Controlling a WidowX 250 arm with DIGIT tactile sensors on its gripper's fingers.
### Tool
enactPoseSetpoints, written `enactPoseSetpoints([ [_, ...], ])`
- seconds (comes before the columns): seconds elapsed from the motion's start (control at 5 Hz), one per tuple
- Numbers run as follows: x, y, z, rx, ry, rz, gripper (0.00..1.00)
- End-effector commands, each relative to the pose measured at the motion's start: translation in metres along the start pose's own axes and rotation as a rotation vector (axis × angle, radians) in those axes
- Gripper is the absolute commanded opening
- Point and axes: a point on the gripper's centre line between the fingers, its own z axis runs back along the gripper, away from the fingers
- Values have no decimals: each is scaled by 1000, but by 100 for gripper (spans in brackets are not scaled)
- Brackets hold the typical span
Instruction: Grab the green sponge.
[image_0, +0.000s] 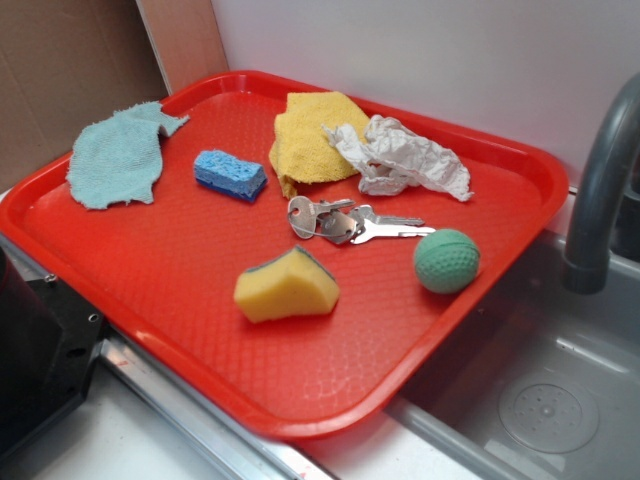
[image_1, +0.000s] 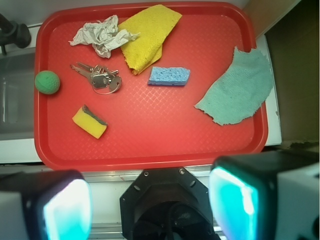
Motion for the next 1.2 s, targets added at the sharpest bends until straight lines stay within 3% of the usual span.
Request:
enactPoseSetpoints([
  [0.0, 0, 0, 0, 0, 0, 0, 100],
  [0.2, 9, -49, -53, -21, -1, -249, 100],
  [0.4, 5, -78, -104, -48, -12, -475, 100],
  [0.6, 10, -90, -147, -42, 10, -551, 100],
  [0.8, 20, -102, -181, 1, 36, -605, 100],
  [1.0, 26, -110, -210, 20, 107, -629, 100],
])
